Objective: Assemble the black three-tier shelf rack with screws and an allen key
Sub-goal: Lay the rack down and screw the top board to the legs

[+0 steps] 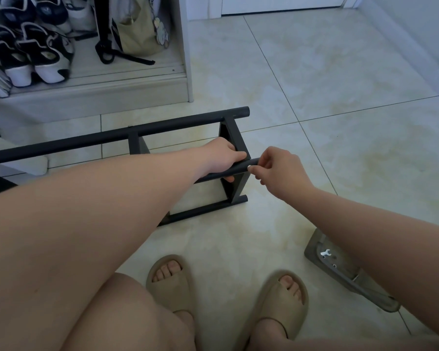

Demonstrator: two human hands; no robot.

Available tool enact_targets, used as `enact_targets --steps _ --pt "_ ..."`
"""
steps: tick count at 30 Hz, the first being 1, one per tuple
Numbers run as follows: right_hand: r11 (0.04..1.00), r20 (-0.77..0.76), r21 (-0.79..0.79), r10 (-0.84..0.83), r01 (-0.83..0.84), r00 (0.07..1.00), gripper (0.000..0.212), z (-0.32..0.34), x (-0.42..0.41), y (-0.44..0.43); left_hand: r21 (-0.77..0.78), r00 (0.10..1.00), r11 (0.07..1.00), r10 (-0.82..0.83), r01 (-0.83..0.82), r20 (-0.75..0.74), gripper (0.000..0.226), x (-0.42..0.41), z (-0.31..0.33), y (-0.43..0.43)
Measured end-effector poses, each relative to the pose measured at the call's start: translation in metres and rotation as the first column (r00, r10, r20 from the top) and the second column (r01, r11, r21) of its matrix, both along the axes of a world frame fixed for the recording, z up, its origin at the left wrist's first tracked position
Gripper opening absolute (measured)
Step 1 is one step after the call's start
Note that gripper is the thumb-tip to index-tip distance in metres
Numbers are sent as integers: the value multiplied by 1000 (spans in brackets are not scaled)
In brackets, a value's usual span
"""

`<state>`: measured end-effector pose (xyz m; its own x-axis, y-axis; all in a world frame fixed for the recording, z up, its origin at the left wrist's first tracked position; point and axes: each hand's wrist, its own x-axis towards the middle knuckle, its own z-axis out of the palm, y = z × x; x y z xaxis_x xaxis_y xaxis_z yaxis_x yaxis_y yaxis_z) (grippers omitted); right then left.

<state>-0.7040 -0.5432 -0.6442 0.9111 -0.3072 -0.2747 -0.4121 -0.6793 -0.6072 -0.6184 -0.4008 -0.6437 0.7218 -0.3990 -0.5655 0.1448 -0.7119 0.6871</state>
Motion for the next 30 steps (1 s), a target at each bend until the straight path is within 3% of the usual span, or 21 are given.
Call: enact_targets --steps 4,7,10,13,15,18,25,30 --pt "997 -24 0 78 -78 997 20 5 -12 -9 36 996 999 26 -29 84 29 -15 -1 -3" --pt "989 -36 -18 143 -143 989 12 11 -33 -25 159 980 983 57 -88 189 31 -25 3 -7" --pt "969 -85 -108 215 -223 973 29 19 -58 -46 280 921 951 16 -135 389 34 -35 16 -14" --pt "900 -171 -284 292 -331 941 45 24 -86 -69 230 784 973 -166 30 599 32 -51 28 -29" --pt "833 -237 -399 310 -383 921 51 24 -103 -87 214 700 952 -304 216 646 30 -66 32 -42" --pt "768 -364 -475 273 -430 891 59 17 -127 -114 259 665 875 -479 408 572 28 -91 28 -66" --pt "792 -614 -363 192 -490 765 66 -26 -158 -165 330 655 698 -714 636 248 38 -118 -18 -114" --pt "786 -730 -230 250 -574 636 59 -71 -160 -189 227 790 776 -612 588 44 46 -122 -70 -148"
